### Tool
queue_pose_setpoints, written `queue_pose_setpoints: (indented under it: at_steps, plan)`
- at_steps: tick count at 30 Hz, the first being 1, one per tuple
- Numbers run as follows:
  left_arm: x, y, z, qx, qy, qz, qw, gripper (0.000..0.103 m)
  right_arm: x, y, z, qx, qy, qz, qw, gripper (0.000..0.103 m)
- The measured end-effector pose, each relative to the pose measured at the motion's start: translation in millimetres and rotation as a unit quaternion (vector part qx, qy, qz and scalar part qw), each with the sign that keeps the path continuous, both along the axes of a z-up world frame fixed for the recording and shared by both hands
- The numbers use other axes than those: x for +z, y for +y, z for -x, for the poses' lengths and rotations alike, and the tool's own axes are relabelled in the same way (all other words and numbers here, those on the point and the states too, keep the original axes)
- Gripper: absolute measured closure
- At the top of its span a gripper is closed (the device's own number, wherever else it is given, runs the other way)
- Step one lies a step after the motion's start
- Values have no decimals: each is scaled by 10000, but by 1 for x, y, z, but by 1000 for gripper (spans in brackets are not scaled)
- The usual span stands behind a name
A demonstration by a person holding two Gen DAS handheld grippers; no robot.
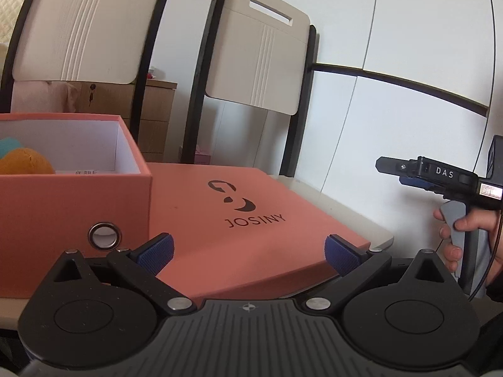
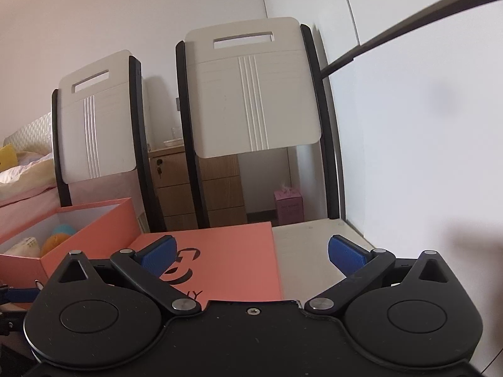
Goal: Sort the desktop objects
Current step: 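Move the right tool toward the edge of the pink JOSINY lid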
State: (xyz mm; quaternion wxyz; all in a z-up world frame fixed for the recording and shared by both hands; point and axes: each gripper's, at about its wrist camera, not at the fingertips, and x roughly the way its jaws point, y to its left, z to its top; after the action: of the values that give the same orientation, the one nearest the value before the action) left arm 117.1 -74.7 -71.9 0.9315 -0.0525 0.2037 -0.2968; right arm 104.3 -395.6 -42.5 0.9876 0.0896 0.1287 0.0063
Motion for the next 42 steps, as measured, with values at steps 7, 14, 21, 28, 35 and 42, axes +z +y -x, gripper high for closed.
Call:
queue_pose_setpoints:
  at_steps: [7, 14, 21, 28, 35, 42]
  plan:
    - [-18, 15, -6, 193, 80, -100, 9997, 0, -24, -14, -21, 282, 538, -494, 9969, 1]
    - [-35, 15, -13, -285, 373, -62, 9989, 0, -53, -23, -41, 368, 1170, -987, 9875, 1]
    - [-37, 11, -24, -319, 515, -50, 9981, 0, -60, -14, -50, 525, 1293, -893, 9862, 1]
    - [-43, 14, -33, -210, 717, -15, 9972, 0, -65, -14, -56, 588, 1413, -916, 9840, 1]
    - [-44, 11, -34, -318, 787, 18, 9964, 0, -64, -11, -54, 777, 1393, -966, 9825, 0]
    - [-44, 10, -31, -318, 750, -32, 9967, 0, -63, -11, -49, 869, 1374, -975, 9819, 0]
